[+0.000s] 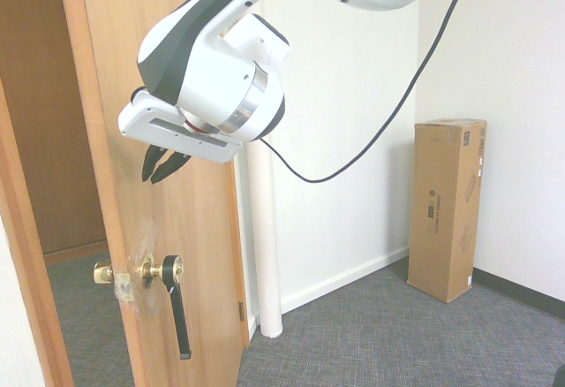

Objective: Close the door

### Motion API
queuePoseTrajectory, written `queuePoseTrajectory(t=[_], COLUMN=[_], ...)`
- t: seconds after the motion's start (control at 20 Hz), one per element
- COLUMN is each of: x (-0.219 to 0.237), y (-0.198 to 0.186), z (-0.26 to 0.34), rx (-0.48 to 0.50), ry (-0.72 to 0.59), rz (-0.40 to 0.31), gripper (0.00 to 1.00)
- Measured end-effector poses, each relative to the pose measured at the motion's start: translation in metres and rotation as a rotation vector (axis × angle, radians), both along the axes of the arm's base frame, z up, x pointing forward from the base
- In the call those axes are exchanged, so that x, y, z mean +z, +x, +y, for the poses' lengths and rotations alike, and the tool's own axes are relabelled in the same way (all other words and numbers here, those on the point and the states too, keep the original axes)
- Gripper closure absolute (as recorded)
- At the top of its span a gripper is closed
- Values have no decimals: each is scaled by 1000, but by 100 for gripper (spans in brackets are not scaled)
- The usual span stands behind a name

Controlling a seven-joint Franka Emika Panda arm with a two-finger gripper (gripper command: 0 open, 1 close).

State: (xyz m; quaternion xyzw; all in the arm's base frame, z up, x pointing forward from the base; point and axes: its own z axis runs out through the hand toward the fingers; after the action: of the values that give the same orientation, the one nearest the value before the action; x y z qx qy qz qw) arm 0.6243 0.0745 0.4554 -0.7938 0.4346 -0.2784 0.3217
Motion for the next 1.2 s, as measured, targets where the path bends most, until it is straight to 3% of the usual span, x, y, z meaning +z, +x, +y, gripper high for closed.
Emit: queuePoseTrajectory(t=[0.5,0.9,1.2], x=[5,-59,-62], y=[40,117,130], z=[46,89,108], rx=[24,36,22], ry=[122,109,99], rz=[-104,-91,-91], gripper=[100,100,100])
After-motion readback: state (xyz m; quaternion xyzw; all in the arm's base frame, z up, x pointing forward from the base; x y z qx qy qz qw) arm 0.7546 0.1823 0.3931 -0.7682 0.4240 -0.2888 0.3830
